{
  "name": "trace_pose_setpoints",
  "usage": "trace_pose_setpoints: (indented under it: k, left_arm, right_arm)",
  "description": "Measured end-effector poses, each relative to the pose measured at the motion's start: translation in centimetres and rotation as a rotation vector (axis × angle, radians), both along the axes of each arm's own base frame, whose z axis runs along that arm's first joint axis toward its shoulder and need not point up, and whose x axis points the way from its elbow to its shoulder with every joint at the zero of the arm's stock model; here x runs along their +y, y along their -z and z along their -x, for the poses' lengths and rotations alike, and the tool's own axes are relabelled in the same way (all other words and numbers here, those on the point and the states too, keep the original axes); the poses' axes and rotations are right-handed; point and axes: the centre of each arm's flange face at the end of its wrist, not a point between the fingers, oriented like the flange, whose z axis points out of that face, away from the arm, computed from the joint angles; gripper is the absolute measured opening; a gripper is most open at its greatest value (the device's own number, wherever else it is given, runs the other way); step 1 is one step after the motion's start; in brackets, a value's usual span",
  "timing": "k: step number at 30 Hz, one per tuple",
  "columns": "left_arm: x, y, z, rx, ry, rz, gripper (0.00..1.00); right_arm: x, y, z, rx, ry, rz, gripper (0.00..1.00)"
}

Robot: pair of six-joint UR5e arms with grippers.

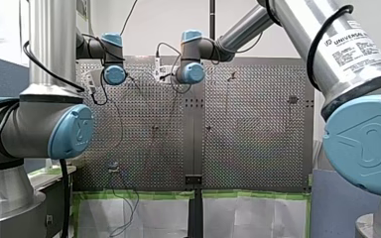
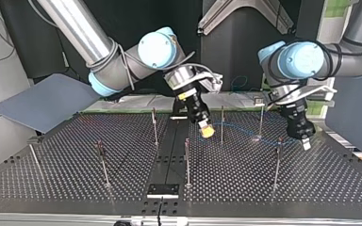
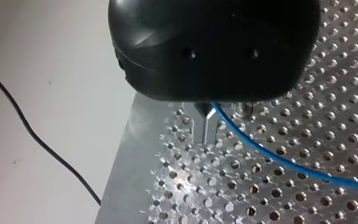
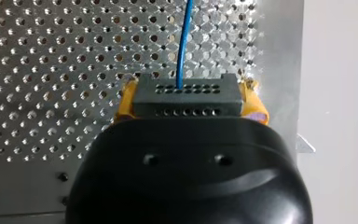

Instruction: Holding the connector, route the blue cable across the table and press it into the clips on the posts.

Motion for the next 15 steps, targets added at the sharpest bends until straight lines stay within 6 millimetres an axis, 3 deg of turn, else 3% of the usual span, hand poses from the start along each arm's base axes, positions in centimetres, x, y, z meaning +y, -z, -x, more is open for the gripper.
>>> trace_pose_setpoints:
  k: [8, 15]
  left_arm:
    - [0.1, 0.1, 0.2, 0.022, -0.006, 0.003, 0.00]
    - [-0.7, -1.3, 1.9, 0.007, 0.016, 0.013, 0.00]
  right_arm:
    - [-0.1, -0.3, -0.2, -0.002, -0.002, 0.003, 0.00]
    - [-0.1, -0.2, -0.2, -0.003, 0.000, 0.001, 0.00]
